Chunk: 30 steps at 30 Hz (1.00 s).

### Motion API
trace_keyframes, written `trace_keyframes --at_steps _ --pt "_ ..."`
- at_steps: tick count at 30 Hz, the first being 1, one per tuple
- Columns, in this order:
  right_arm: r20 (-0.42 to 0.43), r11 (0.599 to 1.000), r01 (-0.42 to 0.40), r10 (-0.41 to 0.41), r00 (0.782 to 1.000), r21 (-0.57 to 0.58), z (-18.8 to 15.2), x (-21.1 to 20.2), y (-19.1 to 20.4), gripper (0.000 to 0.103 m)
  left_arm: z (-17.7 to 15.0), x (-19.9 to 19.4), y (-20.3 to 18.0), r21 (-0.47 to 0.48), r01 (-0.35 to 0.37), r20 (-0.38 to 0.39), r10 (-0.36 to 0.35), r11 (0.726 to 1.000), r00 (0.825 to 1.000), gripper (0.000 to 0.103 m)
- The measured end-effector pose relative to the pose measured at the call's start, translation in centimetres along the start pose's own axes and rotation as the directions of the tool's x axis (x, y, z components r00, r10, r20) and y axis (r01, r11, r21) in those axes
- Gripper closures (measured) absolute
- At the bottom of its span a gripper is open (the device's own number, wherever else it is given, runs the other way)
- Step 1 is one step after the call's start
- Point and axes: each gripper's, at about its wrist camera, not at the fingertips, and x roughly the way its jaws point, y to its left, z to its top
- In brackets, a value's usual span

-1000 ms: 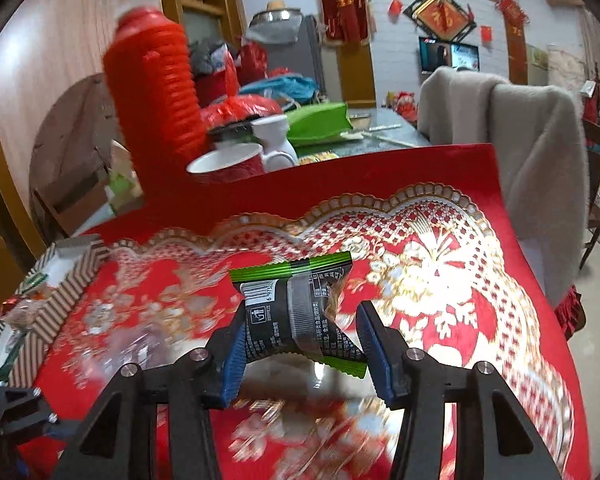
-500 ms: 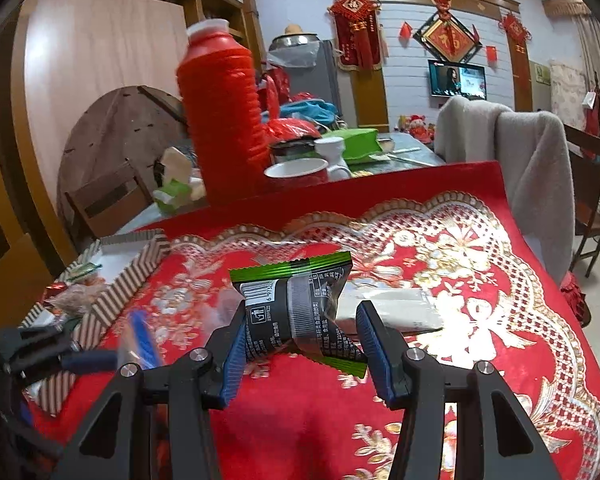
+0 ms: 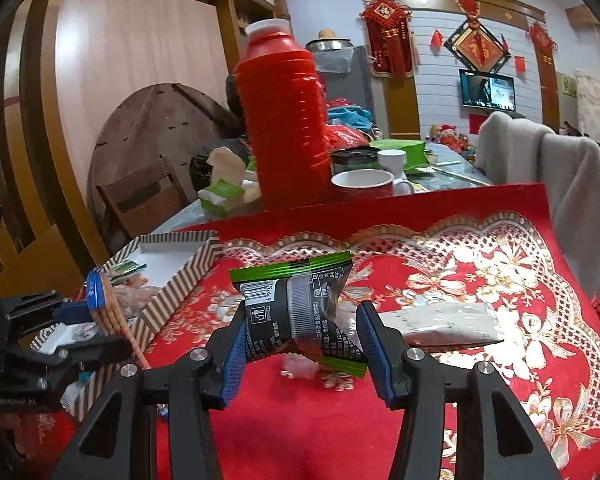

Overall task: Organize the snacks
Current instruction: 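Carry the black-green packet and cracker pack toward the striped tray with both grippers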

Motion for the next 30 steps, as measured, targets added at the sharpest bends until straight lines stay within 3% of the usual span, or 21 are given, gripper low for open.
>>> trace_keyframes --at_steps 7,16,23,27,30 --pt "0.019 0.997 -0.076 0.077 0.997 -0.015 1.8 -0.7 3.2 0.053 1.5 -4.2 4.2 -0.088 0.025 0.091 -0.017 0.996 0.996 0.048" --pt "-0.016 0.973 -0.203 0.203 0.979 -0.112 2.8 2.5 10.7 0.053 0.8 -9.8 11.3 -0.165 -0.102 0.147 0.127 0.981 0.981 0.048" --pt "-0.119 0.899 -0.362 0.343 0.932 -0.246 5.0 8.3 15.6 0.053 0.7 -8.8 14.7 -0.211 -0.23 0.094 0.254 0.95 0.963 0.048" --pt "-0.187 0.867 -0.424 0.386 0.903 -0.262 6.5 12.1 16.2 0.053 0.2 -7.1 17.8 -0.334 -0.221 0.014 0.24 0.916 0.971 0.048" --pt "-0.243 0.86 -0.457 0.405 0.882 -0.227 6.8 15.0 16.4 0.053 0.6 -6.2 18.5 -0.362 -0.253 -0.052 0.251 0.897 0.966 0.048"
